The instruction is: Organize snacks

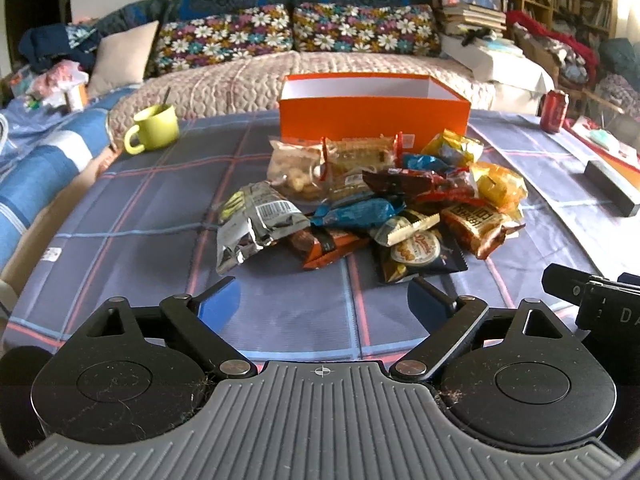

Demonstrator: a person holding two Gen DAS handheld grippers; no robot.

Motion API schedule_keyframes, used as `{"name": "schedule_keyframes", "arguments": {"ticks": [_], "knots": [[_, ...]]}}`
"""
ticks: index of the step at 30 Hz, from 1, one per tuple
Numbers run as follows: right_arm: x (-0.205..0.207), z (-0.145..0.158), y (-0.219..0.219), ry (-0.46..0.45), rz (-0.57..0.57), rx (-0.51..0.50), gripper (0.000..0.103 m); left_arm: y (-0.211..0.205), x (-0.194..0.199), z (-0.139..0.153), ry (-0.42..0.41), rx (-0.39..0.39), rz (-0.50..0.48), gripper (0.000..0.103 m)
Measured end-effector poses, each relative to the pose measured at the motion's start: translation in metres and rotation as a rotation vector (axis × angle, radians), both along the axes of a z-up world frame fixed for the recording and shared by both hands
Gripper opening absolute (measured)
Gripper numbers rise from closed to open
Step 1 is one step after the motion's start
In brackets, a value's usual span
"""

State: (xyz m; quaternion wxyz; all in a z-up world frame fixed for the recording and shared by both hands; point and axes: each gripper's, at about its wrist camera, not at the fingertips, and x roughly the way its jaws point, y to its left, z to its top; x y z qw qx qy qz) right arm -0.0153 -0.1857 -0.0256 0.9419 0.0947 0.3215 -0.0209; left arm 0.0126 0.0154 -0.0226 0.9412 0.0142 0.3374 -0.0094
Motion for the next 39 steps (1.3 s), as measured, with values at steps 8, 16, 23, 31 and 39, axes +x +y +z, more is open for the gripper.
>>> {"name": "schedule_keyframes", "arguments": {"ticks": [8, 16, 23, 31, 39], "knots": [[0.000, -0.002, 0.005, 0.003, 0.001, -0.046, 0.103, 0.008, -0.001, -0.002, -0.005, -0.041, 0.016, 0.069], [0.000, -0.003, 0.006, 0.006, 0.010, -0.049, 0.103, 0.010, 0.002, -0.004, 0.005, -0.057, 0.010, 0.071], [0.000, -0.005, 0.007, 0.007, 0.012, -0.045, 0.103, 0.010, 0.003, -0.009, 0.009, -0.045, 0.013, 0.076], [0.017, -0.028, 0.002, 0.040, 0.049, -0.039, 0.103, 0.025, 0.018, -0.027, 0.037, -0.022, 0.028, 0.078], [0.086, -0.036, -0.012, 0.029, 0.074, -0.107, 0.103, 0.050, 0.062, -0.024, -0.030, 0.002, 0.035, 0.078]]}}
